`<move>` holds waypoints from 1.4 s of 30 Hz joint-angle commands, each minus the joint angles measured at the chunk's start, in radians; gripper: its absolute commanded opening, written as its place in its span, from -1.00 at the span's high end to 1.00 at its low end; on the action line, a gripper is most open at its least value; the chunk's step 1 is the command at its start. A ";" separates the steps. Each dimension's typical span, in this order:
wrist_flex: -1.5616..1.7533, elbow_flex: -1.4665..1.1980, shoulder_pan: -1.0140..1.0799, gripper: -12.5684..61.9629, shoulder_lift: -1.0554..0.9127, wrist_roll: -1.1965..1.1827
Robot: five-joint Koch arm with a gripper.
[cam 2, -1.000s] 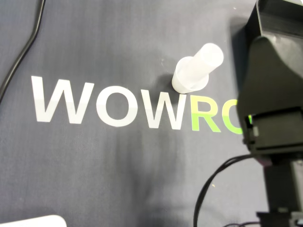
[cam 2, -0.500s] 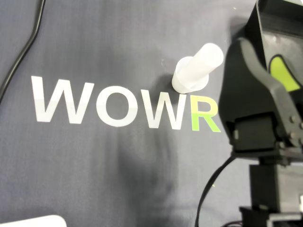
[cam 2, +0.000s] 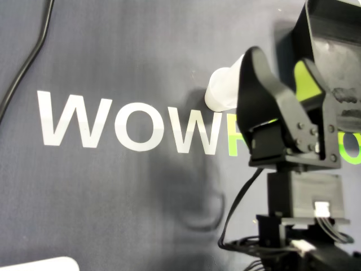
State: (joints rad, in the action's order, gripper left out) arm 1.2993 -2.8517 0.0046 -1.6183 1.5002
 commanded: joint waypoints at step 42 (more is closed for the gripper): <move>0.127 0.264 -0.048 0.09 0.416 0.000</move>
State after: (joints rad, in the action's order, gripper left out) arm 1.3254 -2.6170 -0.0322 -1.1996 1.5094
